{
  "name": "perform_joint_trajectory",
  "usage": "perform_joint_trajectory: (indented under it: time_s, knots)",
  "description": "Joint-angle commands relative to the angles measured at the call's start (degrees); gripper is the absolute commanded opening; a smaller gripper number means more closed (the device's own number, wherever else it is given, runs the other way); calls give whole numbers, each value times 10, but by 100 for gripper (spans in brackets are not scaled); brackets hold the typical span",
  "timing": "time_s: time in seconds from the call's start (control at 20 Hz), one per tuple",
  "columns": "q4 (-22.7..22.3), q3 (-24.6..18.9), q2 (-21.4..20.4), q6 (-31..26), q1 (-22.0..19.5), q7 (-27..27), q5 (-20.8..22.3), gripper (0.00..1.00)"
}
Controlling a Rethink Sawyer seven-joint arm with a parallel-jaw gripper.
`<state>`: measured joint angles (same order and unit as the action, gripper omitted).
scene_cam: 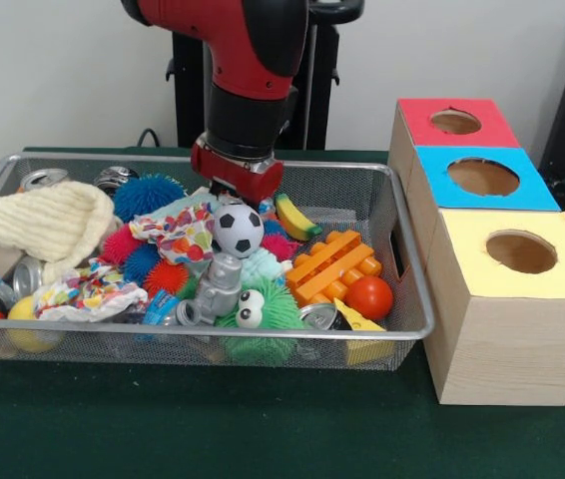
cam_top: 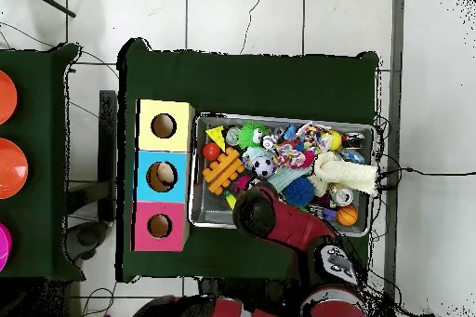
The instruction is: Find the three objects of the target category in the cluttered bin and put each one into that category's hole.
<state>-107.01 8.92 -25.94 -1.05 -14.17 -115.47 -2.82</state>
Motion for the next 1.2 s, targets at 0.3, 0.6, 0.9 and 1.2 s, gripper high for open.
perform_joint_trajectory:
  time_s: [0.3,0.6,0.9,1.2]
  knots:
    - [11,-71,60,67,-33,-74,26,100]
    - [13,-75,69,76,-38,-74,30,100]
    - [14,-74,69,74,-38,-68,33,100]
    - [13,-75,64,68,-41,-65,34,100]
